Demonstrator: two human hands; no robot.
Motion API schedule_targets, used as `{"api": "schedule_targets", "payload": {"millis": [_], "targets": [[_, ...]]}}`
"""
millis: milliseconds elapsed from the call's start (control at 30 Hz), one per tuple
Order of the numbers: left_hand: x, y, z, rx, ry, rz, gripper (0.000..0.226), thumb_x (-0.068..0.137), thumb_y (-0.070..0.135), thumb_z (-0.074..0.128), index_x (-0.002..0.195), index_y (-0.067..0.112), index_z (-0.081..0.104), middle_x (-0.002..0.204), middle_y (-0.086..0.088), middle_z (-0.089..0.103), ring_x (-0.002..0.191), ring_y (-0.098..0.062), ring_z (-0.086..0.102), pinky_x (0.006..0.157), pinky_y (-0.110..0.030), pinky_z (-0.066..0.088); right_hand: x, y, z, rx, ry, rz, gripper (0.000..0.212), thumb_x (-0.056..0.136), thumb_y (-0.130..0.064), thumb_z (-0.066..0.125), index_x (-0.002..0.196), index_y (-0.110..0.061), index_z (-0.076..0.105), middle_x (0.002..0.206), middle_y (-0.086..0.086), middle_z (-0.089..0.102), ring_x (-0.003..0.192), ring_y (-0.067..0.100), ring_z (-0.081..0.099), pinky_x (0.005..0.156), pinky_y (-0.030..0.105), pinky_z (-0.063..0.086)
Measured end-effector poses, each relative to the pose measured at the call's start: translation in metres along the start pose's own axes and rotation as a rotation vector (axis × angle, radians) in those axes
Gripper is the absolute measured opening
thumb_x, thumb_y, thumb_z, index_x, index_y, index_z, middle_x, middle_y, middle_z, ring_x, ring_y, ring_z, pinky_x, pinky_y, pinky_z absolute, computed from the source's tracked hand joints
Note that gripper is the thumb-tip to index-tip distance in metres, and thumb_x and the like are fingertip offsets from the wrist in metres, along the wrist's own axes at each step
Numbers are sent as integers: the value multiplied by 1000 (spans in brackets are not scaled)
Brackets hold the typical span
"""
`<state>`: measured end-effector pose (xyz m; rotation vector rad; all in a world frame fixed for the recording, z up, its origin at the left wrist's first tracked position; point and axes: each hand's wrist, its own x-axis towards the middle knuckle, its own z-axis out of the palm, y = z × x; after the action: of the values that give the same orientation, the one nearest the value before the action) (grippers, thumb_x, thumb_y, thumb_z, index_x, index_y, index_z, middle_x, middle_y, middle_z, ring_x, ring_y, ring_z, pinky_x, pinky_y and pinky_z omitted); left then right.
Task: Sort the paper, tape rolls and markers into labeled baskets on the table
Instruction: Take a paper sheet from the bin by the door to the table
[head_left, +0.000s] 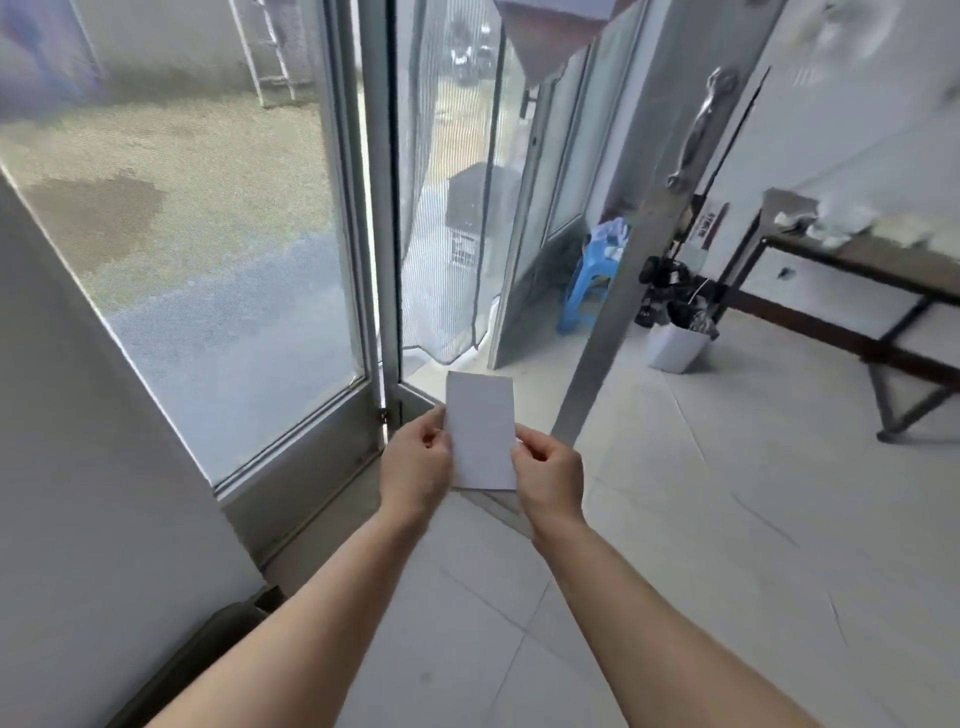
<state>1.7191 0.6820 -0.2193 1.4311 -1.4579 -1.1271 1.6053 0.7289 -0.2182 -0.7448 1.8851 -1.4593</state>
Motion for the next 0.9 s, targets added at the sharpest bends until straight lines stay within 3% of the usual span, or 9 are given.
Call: {"api": "schedule_targets", "payload": {"millis": [133,200,267,367,500,600,700,900], "targets": [[-11,27,62,-36,-91,15,43,90,7,46,127,22,63,64,7,54,57,-7,44,57,-22,36,19,3,-62,-12,105,-3,25,86,-5,57,102,-10,76,100,5,76,90,25,68,84,40,55],[-17,40,93,-41,-139,22,44,90,6,46,127,23,63,63,8,53,57,-8,44,56,-22,36,27,3,-95,-17,159,-4,22,87,-4,55,98,-4,74,106,10,74,99,33,65,88,44,53],[-25,54,124,-28,-176,36,46,89,5,45,128,23,63,65,6,55,60,-10,47,58,-23,37,37,5,-129,-11,199,-2,26,87,-2,54,104,-6,75,105,3,75,96,27,67,88,37,54],[-39,75,167,-25,-226,44,48,89,4,43,129,21,62,89,-6,69,79,-23,61,63,-25,39,52,7,-175,-13,252,5,33,87,0,53,111,-9,73,99,-4,72,95,21,65,84,30,52],[-52,98,222,-37,-282,61,48,90,2,41,130,20,60,68,5,54,59,-8,46,51,-18,35,71,10,-231,4,306,2,32,88,-1,53,112,-9,73,102,-4,72,96,14,63,87,28,50],[-59,110,261,-47,-348,71,48,91,3,41,134,18,57,77,-4,60,61,-10,46,55,-24,39,86,13,-269,7,351,9,32,88,-2,53,114,-8,71,114,-1,71,105,14,63,93,29,51],[-63,125,297,-36,-407,86,48,92,4,40,135,21,54,77,4,57,64,-12,48,61,-29,41,100,17,-304,25,392,14,33,89,-2,53,117,-8,70,118,0,70,109,15,62,89,23,47],[-64,156,365,-22,-538,116,51,91,3,38,137,23,53,75,4,53,64,-12,46,59,-27,38,132,19,-366,58,491,44,34,87,-1,53,115,-9,70,117,-2,70,106,15,63,86,24,48]]}}
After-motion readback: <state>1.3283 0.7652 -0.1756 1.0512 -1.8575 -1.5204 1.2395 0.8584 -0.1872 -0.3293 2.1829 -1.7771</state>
